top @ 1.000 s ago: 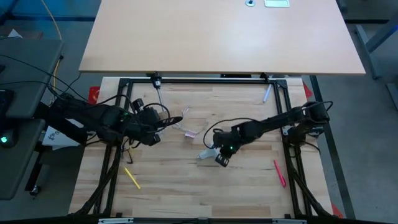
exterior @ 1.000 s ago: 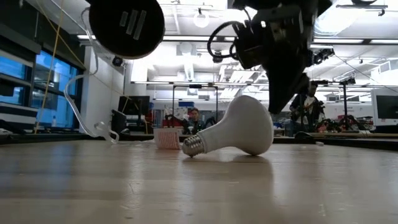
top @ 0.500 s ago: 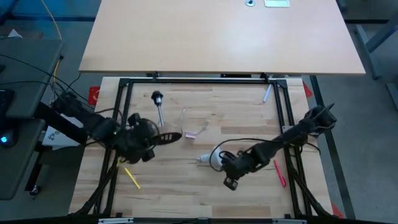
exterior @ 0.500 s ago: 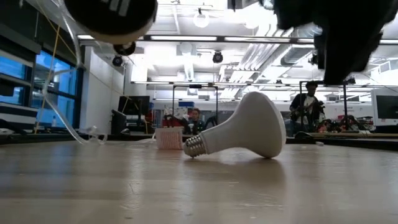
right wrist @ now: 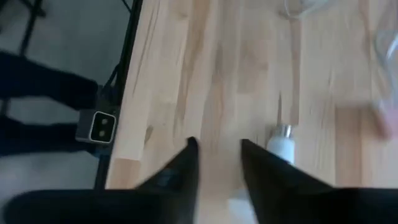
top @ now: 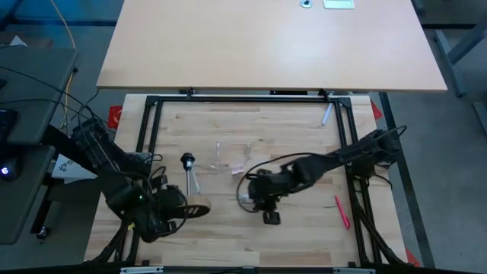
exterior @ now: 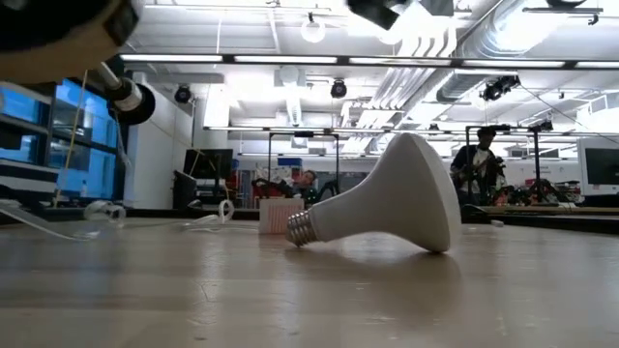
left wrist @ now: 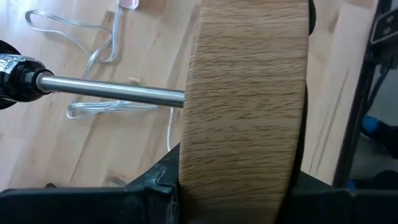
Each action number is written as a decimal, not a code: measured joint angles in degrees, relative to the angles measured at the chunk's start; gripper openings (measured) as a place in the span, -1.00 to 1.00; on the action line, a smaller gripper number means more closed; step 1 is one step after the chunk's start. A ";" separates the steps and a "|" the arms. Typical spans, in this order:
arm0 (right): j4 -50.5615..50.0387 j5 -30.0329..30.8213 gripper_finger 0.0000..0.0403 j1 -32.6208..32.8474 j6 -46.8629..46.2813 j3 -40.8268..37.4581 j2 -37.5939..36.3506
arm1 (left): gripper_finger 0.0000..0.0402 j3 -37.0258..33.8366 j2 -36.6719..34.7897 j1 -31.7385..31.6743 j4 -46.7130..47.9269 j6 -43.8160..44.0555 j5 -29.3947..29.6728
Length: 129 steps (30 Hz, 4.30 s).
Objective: Screw lightbulb
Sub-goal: Insert the light bulb into the lamp holder
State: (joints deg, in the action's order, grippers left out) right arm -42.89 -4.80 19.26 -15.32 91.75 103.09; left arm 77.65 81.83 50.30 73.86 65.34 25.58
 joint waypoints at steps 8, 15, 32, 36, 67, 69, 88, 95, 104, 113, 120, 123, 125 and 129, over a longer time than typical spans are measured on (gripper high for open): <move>-25.46 1.68 0.55 -1.99 -2.86 26.49 21.98 | -0.46 0.01 -0.31 1.14 4.99 -3.59 -3.79; -35.51 -3.31 0.78 -2.32 -23.28 41.58 36.66 | -0.46 0.02 -0.31 3.38 4.99 -11.78 -4.43; -34.99 -9.07 0.50 -1.67 -51.74 37.69 42.86 | -0.46 0.02 -0.33 9.39 4.53 -16.11 2.14; -35.62 -8.75 -0.10 -1.22 -48.32 37.95 42.86 | -0.46 0.00 -0.38 9.49 4.24 -16.48 2.74; -46.69 -2.06 -0.23 -13.48 23.94 41.62 25.81 | -0.46 0.11 -1.31 -10.73 16.00 -85.56 -4.04; -46.69 -7.79 -0.23 -16.45 25.74 41.69 25.79 | -0.46 0.17 -1.92 -10.37 16.01 -86.53 -0.74; -47.13 -57.33 -0.23 -27.91 22.97 41.78 25.53 | -0.46 -11.24 -18.76 -7.81 15.77 -114.47 7.44; -47.13 -56.69 -0.23 -27.56 22.80 41.54 25.55 | -0.46 -12.30 -13.02 -12.65 13.50 -115.33 9.41; -47.11 -56.49 -0.23 -27.58 24.74 41.54 27.21 | -0.46 -7.87 -11.63 -13.77 14.87 -117.42 9.43; -46.88 -60.65 -0.23 -26.55 23.26 41.45 31.51 | -0.46 -1.36 -11.92 -10.08 16.23 -115.93 5.40; -45.99 -62.37 -0.23 -24.96 21.82 41.45 31.54 | -0.46 -3.31 -11.89 -8.43 16.20 -116.34 4.08; -45.71 -61.89 -0.23 -24.10 21.76 41.45 31.54 | -0.46 -3.78 -11.85 -8.64 16.05 -116.89 4.93; -45.29 -61.68 -0.23 -23.68 21.52 41.45 31.54 | -0.46 -3.78 -11.85 -8.87 15.32 -117.11 6.10; -43.99 -59.75 -0.23 -23.49 19.80 41.45 31.54 | -0.46 -3.78 -11.85 -9.13 14.51 -117.73 6.06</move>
State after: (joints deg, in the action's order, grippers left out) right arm -86.87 -64.55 -4.23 4.48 133.21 134.63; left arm 73.87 69.97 41.17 88.37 -52.39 31.64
